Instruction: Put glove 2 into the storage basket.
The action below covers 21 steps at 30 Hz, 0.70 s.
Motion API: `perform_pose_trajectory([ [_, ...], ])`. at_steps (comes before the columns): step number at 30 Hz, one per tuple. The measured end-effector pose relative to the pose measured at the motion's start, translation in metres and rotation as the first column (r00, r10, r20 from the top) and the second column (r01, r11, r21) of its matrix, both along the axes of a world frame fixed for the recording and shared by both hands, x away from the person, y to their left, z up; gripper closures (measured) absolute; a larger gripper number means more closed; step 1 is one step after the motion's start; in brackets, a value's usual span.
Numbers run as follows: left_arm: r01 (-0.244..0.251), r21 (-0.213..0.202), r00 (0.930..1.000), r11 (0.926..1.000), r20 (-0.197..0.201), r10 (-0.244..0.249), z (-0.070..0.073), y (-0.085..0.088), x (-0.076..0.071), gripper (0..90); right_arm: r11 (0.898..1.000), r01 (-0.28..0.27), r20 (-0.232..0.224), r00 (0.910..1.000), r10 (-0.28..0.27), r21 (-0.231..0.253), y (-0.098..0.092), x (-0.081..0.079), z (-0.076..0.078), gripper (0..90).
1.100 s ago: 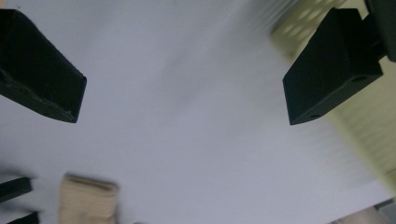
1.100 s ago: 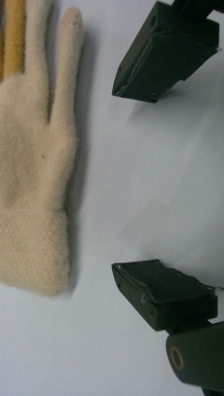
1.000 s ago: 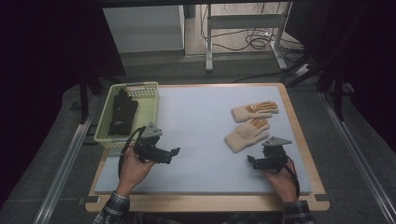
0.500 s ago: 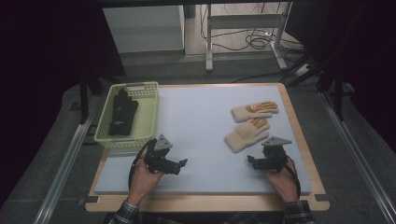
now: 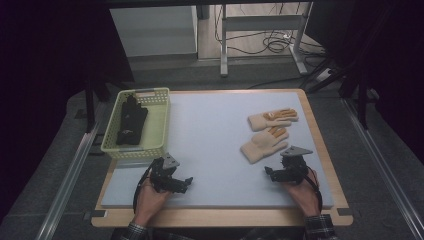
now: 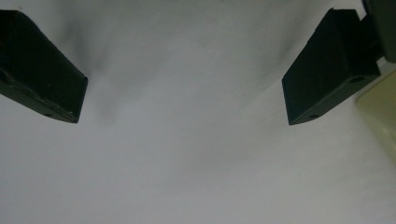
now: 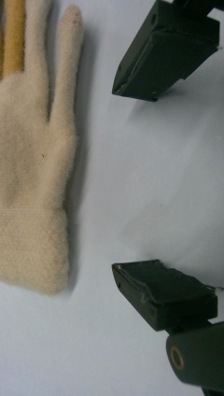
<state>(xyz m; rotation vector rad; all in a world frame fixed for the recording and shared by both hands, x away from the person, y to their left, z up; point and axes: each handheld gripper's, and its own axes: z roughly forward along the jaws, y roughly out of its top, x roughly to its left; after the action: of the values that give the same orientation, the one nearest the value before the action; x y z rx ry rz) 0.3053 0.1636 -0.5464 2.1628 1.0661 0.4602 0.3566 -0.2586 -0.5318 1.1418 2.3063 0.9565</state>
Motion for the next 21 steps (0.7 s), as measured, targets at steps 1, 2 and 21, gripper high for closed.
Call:
perform_pose_trajectory([
  [1, -0.006, 0.01, 1.0, 0.9999, -0.005, 0.006, -0.002, 0.001, 0.001, 0.5, 1.0, 0.0, 0.0, 1.0, 0.0, 0.0, 0.0, 0.0, 0.0, 12.4],
  [2, -0.007, -0.013, 0.9998, 0.9999, -0.017, 0.006, -0.004, 0.003, 0.002, 0.0, 1.0, 0.0, 0.001, 1.0, 0.0, 0.0, 0.0, 0.0, 0.0, 12.6],
  [21, -0.023, -0.045, 0.9986, 0.9987, -0.049, 0.021, -0.005, 0.006, 0.006, 0.0, 0.998, 0.012, -0.022, 0.9997, -0.01, 0.057, 0.003, 0.018, 0.021, 30.3],
])
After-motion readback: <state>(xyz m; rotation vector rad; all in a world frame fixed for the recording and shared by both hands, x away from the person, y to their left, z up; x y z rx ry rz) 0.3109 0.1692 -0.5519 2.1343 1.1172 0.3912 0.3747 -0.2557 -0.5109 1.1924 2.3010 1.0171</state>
